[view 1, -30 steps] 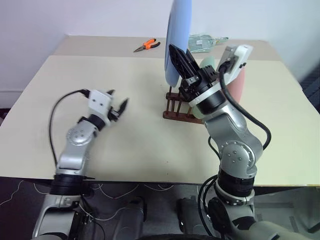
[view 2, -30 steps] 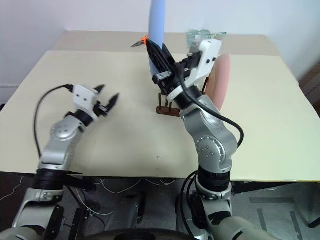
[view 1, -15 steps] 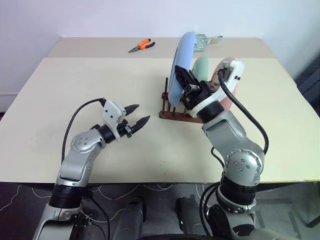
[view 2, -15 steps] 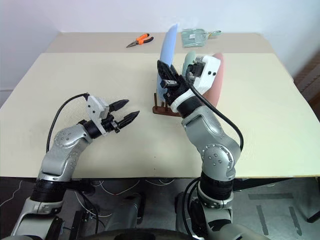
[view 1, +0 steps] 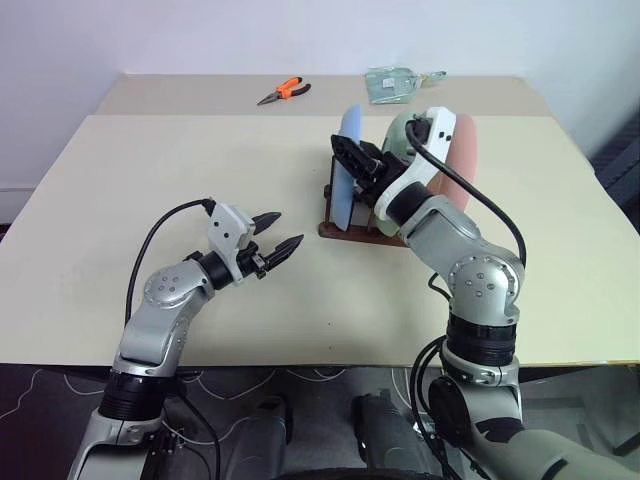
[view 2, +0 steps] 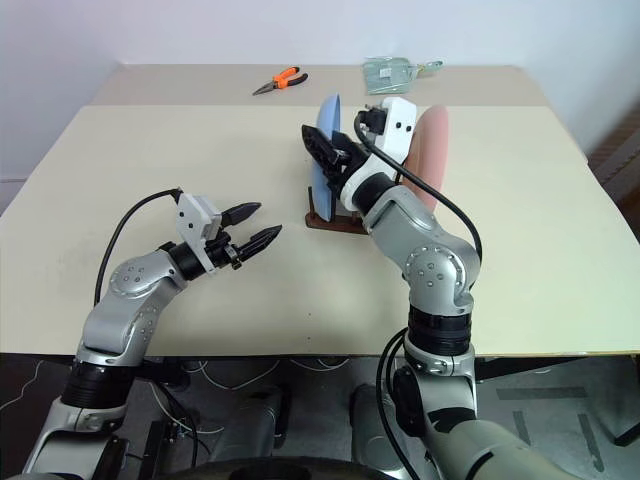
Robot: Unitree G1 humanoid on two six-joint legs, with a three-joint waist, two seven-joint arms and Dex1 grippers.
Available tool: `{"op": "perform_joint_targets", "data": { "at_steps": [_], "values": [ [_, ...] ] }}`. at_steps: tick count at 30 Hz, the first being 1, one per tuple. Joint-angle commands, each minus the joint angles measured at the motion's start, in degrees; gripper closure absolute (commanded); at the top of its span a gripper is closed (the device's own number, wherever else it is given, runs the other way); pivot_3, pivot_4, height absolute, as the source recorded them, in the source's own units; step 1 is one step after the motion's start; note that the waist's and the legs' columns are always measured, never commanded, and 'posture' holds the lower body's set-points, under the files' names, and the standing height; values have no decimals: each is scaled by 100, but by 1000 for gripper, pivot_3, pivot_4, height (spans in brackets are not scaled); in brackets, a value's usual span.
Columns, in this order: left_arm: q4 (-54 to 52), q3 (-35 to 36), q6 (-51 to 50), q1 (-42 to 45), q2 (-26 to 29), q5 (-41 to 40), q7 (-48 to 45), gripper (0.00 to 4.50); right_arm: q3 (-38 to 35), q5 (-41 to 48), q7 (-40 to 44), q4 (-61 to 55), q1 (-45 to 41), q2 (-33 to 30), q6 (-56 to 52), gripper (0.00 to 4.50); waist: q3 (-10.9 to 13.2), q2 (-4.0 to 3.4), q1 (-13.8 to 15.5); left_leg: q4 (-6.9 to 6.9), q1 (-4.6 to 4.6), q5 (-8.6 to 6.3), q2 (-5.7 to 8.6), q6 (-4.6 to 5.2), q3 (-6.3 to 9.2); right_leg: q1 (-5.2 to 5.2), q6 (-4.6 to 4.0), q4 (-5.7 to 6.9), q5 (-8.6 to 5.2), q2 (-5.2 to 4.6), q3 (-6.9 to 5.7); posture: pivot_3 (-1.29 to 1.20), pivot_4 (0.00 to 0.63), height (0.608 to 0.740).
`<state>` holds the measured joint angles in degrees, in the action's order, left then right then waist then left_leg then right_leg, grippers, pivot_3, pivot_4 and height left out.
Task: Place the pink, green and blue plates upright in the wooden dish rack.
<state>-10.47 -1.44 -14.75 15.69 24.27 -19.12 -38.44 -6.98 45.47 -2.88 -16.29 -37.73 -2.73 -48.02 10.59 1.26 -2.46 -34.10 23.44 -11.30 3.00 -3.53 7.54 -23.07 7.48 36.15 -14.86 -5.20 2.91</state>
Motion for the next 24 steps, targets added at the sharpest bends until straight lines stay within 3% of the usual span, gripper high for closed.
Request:
{"op": "perform_joint_targets", "data": {
  "at_steps": [1, 9, 12, 18, 21, 24],
  "values": [
    [-144, 11, 115, -25, -11, 65, 26, 1468, 276, -424, 331, -184, -267, -329, 244, 240, 0, 0, 1, 0, 0, 0, 0, 0, 0, 0, 0, 0, 0, 0, 0, 0, 150, 740],
    [7, 44, 227, -5, -45, 145, 10, 1468, 905, -1638, 1339, -405, -626, -1593, 881, 240, 0, 0, 6, -2, 0, 0, 1, 0, -1, 1, 0, -1, 0, 0, 0, 0, 150, 740],
    [134, 103, 282, 45, -53, 133, 1, 1468, 780, -1483, 1836, -670, -647, -2007, 782, 240, 0, 1, 11, -2, 0, 0, 1, 0, -1, 2, 0, -3, 0, 0, -1, 0, 150, 740],
    [692, 367, 713, 189, 79, 419, 184, 1468, -298, -1789, 2175, -327, -746, -3036, 1260, 240, 1, 3, 52, -4, 3, 0, 2, 0, -1, 5, 1, -8, 0, -3, -1, 0, 150, 740],
    [1076, 627, 997, 188, 325, 558, 250, 1468, -1179, -2027, 2313, 405, -379, -3829, 1527, 111, 2, 6, 131, -4, 3, 0, 3, 0, -4, 9, 1, -14, 0, -5, -2, 0, 150, 740],
    [1605, 780, 1300, 220, 595, 867, 440, 1468, -1373, -2570, 2593, 928, 363, -4440, 2063, 111, 2, 5, 181, -4, 3, -2, 5, 3, -12, 11, 1, -18, -1, -11, -2, 0, 150, 740]
  ]
}}
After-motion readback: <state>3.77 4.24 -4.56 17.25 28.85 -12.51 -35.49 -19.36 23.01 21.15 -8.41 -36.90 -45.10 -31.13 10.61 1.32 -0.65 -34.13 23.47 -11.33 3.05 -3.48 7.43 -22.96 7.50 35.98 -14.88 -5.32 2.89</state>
